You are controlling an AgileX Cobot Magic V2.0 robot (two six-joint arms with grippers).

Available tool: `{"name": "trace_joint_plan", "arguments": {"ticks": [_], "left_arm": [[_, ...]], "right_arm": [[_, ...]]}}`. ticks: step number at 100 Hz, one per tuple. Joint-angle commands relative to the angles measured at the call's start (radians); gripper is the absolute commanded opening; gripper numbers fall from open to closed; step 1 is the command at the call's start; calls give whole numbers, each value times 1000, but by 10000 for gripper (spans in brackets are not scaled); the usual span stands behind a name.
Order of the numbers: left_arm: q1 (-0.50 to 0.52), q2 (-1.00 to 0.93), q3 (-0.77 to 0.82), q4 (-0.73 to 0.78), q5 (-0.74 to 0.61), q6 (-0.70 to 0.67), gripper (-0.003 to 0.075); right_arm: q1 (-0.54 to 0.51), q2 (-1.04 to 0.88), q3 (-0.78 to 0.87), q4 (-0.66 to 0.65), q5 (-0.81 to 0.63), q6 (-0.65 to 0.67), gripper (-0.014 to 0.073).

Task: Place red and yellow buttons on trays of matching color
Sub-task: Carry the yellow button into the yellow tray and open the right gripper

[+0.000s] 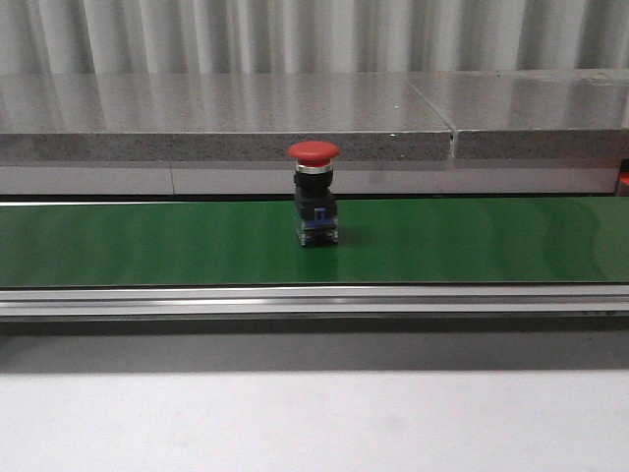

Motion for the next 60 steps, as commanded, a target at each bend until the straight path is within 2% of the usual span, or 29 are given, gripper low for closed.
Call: {"name": "trace_joint_plan", "arguments": {"ticks": [1,22,36,48,60], "left_arm": [[-6,3,-26,-9,-69,2,-20],[-6,3,-26,-9,-69,2,-20],[-6,3,-26,-9,-69,2,-20],[-6,3,-26,-9,-69,2,-20],[-6,3,-26,-9,-69,2,-20]], "right_arm": [[-7,-70,-23,7,-26,-11,549],[12,-181,-23,2,14,-11,549],[95,-253,-23,-26,33,-50,531],[202,-307,-23,-40,48,-74,384],[306,-359,-23,-57,71,-76,151]]}}
